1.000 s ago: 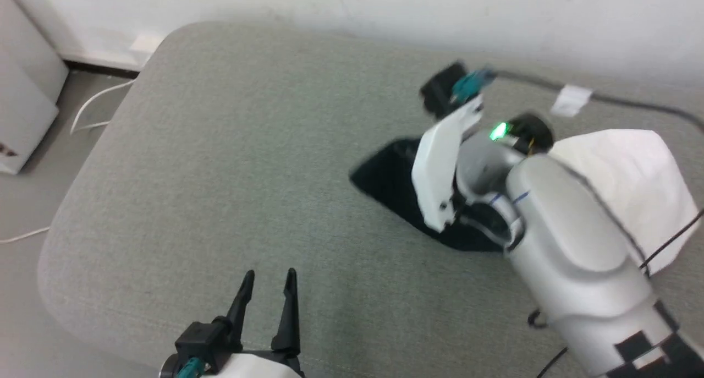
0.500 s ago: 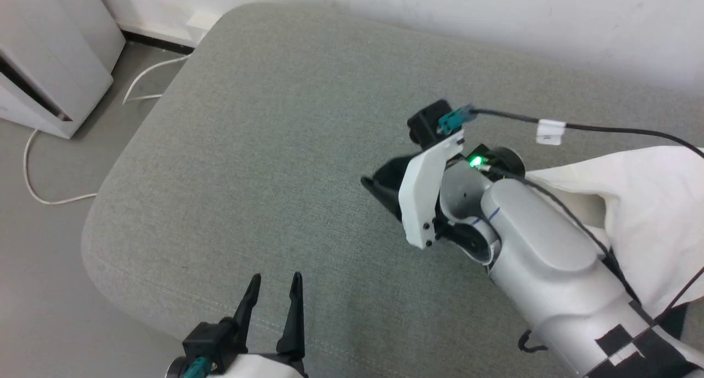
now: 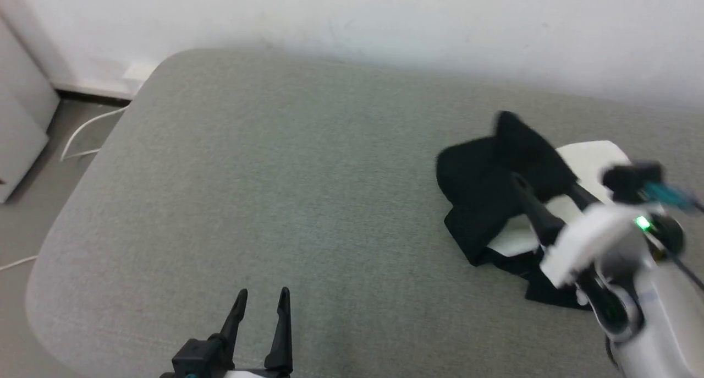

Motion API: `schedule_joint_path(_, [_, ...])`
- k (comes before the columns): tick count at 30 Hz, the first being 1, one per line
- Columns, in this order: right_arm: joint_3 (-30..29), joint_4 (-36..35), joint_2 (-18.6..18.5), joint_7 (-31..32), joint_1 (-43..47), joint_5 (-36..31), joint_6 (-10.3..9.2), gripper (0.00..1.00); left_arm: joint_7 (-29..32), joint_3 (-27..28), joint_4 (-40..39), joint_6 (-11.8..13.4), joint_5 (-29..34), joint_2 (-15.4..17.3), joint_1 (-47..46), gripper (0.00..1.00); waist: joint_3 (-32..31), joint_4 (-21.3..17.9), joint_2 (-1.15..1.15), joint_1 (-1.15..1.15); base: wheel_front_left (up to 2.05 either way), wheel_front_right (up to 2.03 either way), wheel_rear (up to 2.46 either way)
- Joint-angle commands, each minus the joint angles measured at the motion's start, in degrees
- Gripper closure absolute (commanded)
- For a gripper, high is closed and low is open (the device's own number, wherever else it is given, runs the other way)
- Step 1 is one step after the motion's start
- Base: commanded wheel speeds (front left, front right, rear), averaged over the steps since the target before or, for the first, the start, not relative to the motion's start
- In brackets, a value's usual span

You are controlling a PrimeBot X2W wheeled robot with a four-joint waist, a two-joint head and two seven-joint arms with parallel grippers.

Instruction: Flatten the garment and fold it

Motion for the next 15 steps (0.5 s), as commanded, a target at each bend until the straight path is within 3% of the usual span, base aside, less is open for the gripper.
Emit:
schedule_joint_path(1, [-4.89, -5.2, 2.67, -2.66, 6.07, -2.18, -0.04, 0.0, -0.26, 0.39, -0.61, -0.23, 0.48, -0.05, 0.35, 0.0, -0.51, -2.53, 0.0, 0.01, 0.0, 0.0, 0.0])
schedule_joint_path(6, [-10.82, -19.25, 9.7, -9.56, 21.47, -8.05, -0.04, 0.0, -0.26, 1.37, -0.97, -0.26, 0.72, -0.05, 1.07, 0.0, 0.81, -5.21, 0.0, 0.01, 0.0, 0.0, 0.0])
schedule_joint_path(15, [-10.35, -24.75, 11.01, -5.17, 26.97, -12.71, -0.04, 0.0, -0.26, 2.2, -1.14, -0.72, 1.17, -0.05, -0.84, 0.0, 2.23, -6.55, 0.0, 0.01, 0.0, 0.0, 0.0])
